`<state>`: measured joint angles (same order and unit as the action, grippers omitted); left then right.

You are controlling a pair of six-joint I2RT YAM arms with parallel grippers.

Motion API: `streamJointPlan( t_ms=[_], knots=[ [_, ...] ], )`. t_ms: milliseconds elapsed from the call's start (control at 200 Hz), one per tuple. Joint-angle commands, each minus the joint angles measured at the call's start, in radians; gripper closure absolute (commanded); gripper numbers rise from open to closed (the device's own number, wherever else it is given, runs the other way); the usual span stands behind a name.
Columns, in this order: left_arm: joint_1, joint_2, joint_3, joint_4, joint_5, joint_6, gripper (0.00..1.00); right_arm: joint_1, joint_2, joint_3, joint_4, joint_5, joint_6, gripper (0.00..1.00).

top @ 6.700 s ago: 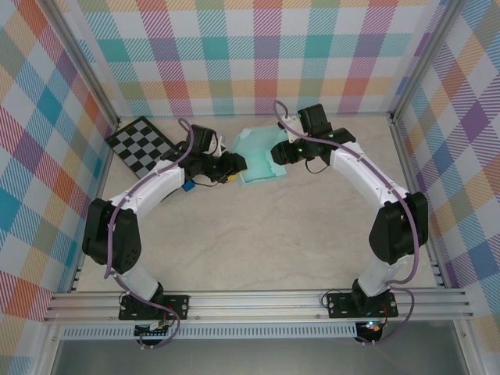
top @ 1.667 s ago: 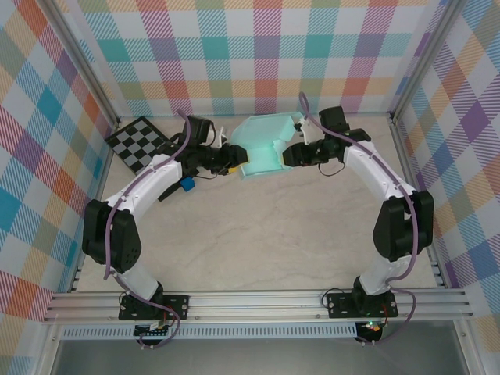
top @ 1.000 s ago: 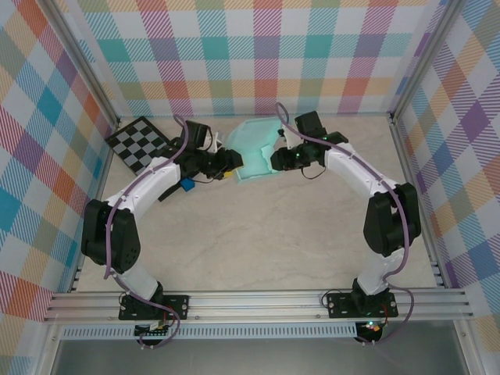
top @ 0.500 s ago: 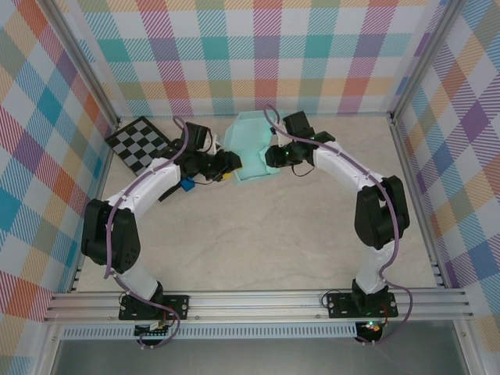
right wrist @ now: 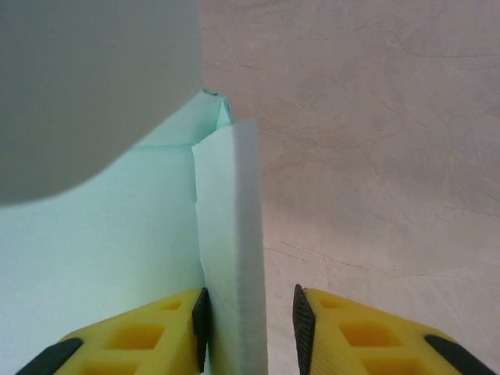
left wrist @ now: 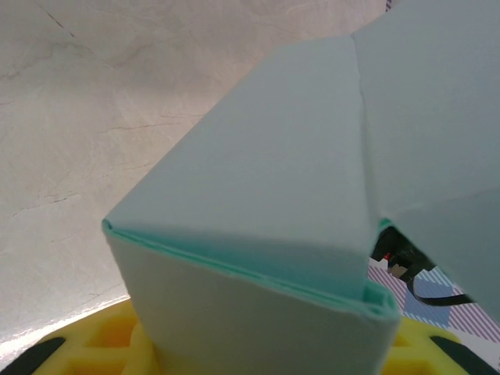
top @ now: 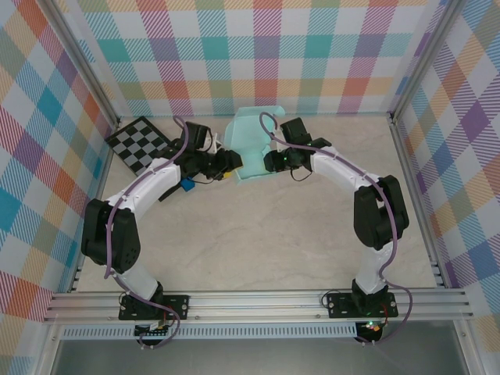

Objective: Fold the paper box

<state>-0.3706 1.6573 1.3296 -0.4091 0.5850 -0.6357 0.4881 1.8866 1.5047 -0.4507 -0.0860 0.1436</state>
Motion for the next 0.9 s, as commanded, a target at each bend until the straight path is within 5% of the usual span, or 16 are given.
streamJointPlan(
  t_ms=[0, 270, 500, 895],
  knots=[
    [-0.016, -0.054, 0.005, 0.122, 0.113, 0.032, 0.69, 0.015, 0.037, 0.013, -0.019, 0.004, -0.006, 0.67],
    [-0.031, -0.048, 0.011, 0.111, 0.106, 0.044, 0.69, 0.043, 0.069, 0.054, -0.034, 0.131, -0.025, 0.76],
    [-0.047, -0.057, 0.022, 0.123, 0.109, 0.025, 0.69, 0.085, 0.084, 0.016, 0.026, 0.361, -0.080, 0.88],
    [-0.082, -0.068, -0.003, 0.104, 0.060, 0.052, 0.70, 0.099, 0.067, -0.067, 0.130, 0.493, -0.144, 0.75]
  ],
)
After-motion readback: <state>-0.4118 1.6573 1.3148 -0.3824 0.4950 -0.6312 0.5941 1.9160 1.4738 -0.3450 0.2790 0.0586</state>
